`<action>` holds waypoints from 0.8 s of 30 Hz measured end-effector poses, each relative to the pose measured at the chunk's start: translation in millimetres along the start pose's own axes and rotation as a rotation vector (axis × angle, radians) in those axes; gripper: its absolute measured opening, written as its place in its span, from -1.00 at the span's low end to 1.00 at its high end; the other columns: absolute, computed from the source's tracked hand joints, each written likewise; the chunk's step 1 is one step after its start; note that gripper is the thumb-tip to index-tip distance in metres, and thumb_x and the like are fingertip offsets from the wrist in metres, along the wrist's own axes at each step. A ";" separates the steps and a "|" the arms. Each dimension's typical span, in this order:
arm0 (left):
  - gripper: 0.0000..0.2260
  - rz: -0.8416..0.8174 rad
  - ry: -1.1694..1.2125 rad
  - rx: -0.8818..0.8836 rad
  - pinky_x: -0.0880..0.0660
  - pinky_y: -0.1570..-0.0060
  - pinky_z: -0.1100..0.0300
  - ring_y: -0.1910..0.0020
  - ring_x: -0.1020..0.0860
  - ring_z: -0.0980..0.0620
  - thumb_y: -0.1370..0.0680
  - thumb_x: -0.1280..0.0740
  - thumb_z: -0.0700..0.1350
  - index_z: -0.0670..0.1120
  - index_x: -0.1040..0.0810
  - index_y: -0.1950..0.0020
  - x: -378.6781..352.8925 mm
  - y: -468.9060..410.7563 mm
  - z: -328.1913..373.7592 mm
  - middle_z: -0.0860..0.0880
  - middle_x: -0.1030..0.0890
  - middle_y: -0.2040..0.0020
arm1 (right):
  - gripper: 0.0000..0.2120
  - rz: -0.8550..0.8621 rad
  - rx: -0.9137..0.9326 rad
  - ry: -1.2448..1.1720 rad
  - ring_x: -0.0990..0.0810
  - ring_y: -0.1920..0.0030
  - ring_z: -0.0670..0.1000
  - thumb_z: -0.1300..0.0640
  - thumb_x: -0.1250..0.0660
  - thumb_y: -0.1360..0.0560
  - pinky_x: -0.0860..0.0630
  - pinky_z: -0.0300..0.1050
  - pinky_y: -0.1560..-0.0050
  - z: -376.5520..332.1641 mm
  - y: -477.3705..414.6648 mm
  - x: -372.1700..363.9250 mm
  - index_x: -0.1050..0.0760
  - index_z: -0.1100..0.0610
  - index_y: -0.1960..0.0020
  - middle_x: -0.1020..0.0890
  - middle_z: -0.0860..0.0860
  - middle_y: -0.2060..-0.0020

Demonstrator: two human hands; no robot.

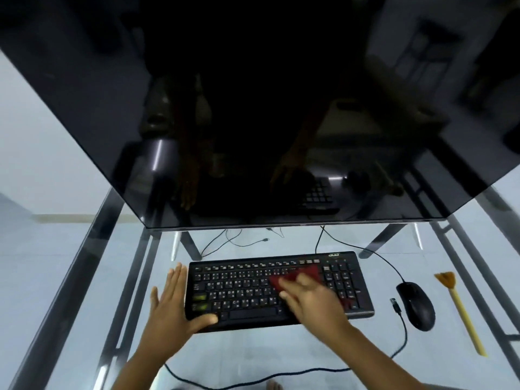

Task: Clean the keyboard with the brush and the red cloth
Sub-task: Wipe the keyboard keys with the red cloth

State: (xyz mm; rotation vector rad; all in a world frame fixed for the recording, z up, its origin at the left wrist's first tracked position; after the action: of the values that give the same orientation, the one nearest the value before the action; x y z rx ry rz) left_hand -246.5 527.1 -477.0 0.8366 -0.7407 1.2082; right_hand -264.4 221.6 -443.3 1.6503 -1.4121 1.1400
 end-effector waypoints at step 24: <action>0.06 -0.021 -0.031 -0.134 0.44 -0.42 0.09 -0.52 0.18 0.20 -0.31 -0.15 0.58 0.02 0.17 -0.58 6.6 3.7 -14.0 0.15 0.03 -0.53 | -0.68 -0.116 0.178 0.168 -0.64 0.23 0.07 -0.04 -0.21 -0.59 -0.62 -0.06 0.28 -89.1 -86.5 -28.1 -0.47 -0.02 -0.31 -0.59 0.04 0.03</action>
State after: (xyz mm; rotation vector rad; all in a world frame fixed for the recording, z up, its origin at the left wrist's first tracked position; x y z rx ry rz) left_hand -248.1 542.9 -478.0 0.7516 -0.8269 1.1166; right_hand -197.1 329.0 -430.4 1.6901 -1.1234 1.3343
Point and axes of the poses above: each hand's wrist, its own y-axis away from the middle knuckle, its own x-axis out of the back of the hand, z = x × y, the point moved 2 cm from there along -y, towards the middle knuckle
